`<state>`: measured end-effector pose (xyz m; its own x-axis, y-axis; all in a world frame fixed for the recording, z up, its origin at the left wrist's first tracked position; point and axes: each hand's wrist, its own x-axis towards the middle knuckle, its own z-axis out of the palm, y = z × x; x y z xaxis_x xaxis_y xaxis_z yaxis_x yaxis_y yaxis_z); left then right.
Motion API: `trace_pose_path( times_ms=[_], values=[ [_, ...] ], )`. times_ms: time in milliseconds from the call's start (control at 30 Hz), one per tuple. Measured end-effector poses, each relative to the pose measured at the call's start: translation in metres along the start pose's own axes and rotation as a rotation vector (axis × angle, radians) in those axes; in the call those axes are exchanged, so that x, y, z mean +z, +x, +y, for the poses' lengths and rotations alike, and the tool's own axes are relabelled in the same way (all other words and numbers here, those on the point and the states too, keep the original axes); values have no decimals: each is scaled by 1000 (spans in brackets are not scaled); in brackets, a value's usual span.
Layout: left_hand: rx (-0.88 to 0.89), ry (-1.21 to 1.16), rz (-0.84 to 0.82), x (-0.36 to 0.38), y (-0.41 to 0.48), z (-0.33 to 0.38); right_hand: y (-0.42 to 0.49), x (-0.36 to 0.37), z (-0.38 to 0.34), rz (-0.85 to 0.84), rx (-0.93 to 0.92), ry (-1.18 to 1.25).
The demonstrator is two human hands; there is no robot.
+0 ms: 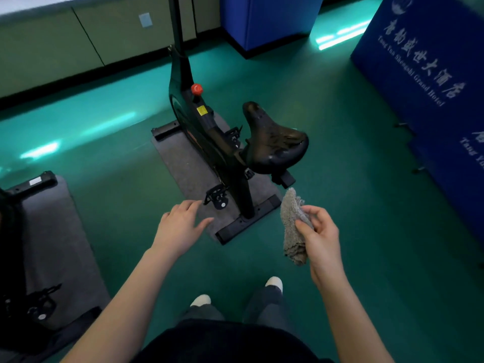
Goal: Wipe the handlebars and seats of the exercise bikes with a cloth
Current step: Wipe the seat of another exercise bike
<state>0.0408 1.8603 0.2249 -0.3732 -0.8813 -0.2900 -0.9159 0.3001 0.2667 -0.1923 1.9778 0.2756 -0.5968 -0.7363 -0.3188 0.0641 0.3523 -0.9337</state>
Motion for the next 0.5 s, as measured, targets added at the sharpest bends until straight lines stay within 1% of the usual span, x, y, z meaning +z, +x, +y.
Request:
trace_pose_path(
  times_ms=[167, 267, 500],
  values=[
    [-28, -26, 60, 6, 30, 83, 58, -64, -15, -79, -32, -21],
    [-42, -27, 96, 9, 43, 120, 86, -87, -18, -132, -25, -36],
    [-101, -8, 115, 7, 81, 157, 141, -105, -28, -195, -22, -46]
  ],
)
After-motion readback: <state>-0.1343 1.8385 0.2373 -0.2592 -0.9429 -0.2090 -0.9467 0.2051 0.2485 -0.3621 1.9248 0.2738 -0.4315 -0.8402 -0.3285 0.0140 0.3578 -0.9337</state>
